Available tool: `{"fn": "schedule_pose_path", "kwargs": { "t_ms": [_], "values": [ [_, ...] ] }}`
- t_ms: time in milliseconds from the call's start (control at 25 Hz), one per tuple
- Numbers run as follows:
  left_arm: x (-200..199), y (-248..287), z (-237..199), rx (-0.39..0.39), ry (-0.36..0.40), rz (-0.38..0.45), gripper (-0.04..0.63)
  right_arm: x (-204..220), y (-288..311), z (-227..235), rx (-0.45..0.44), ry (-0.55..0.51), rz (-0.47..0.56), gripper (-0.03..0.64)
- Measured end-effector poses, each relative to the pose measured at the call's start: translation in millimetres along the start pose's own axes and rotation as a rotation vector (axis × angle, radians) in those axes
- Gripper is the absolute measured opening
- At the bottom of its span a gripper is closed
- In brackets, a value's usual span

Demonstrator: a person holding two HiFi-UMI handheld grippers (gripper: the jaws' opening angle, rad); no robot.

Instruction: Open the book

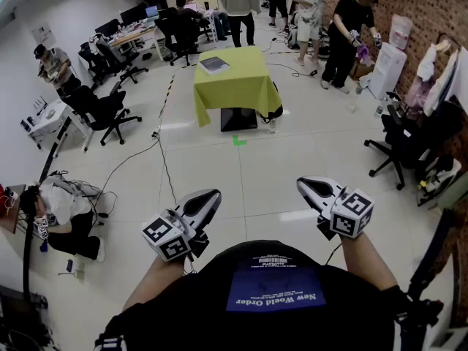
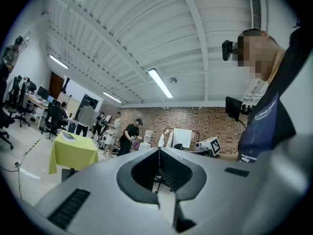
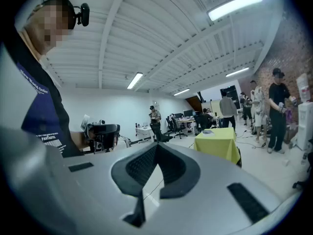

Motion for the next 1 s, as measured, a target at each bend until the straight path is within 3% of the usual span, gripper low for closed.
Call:
{"fn": "schedule_pose_path", "kwargs": {
  "t_ms": [240,480,760,1000],
  "values": [
    [13.1,45.8,35.4,0.034,-0.014,-0.014,0.006,7.7,-45.5,22.4,0.004,-0.025,-0.042,-0.012],
    [26.1,59.5,36.2,0.051,-0.018,-0.046,0.006,20.8,-40.3,35.4,-0.022,-0.026,-0.062,-0.012],
    [20.1,67.9,-19.2,0.056,-0.046,-0.025,0.006,15.3,10.0,54.7,-0.036,-0.044,-0.094,-0.012],
    [-13.4,61.3,-116.8,0.088,-0.049,0.003,0.006,-19.6,100.3,71.4,0.002,-0.061,-0.062,-0.012]
  ]
}}
Point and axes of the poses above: the fingertips, and each gripper's own axes: y forward along the fingers, z to its right, x out of its underside, the point moved 8 cm from there along -y, backward along the fingers, and after that the axes turned 8 degrees about -x, right-handed, at the moved point
